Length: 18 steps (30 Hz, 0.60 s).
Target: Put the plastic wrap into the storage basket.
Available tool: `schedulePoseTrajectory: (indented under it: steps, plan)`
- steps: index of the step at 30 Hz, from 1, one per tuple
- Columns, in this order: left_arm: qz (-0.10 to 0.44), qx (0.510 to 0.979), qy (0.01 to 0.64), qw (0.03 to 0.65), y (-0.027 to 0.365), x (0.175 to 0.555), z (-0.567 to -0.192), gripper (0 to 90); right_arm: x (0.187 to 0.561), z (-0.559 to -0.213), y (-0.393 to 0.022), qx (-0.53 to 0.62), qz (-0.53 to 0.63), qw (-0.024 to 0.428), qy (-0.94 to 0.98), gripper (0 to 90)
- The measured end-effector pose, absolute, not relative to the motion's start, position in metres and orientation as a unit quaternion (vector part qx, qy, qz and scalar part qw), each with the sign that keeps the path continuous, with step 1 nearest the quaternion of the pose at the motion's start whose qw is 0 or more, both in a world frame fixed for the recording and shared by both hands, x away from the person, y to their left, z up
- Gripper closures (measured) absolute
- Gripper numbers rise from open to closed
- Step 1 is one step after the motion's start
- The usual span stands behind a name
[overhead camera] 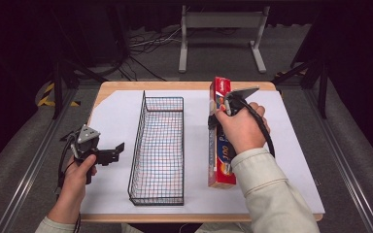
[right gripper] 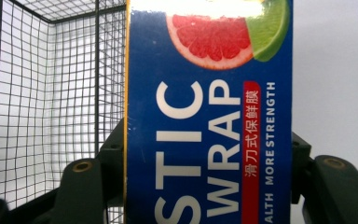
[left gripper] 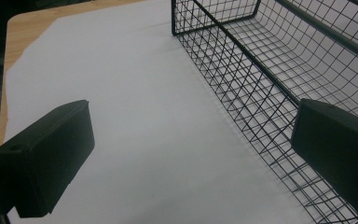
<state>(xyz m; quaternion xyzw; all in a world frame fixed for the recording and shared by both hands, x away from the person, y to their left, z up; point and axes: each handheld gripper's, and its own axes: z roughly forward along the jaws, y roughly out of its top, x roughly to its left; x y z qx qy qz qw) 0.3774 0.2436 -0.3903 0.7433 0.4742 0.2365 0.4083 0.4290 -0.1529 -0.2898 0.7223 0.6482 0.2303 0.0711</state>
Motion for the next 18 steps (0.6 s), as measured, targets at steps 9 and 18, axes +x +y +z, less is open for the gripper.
schedulePoseTrajectory:
  steps: [9, 18]
  plan:
    - [0.242, 0.739, 0.48, 0.405, 0.245, 0.377, -0.389, 0.1, 0.434, -0.289, -0.127, 0.718, 0.227, 0.07, 0.655, 39.9]
    - [0.244, 0.741, 0.482, 0.398, 0.247, 0.371, -0.392, 0.1, 0.438, -0.291, -0.095, 0.703, 0.228, 0.079, 0.669, 39.9]
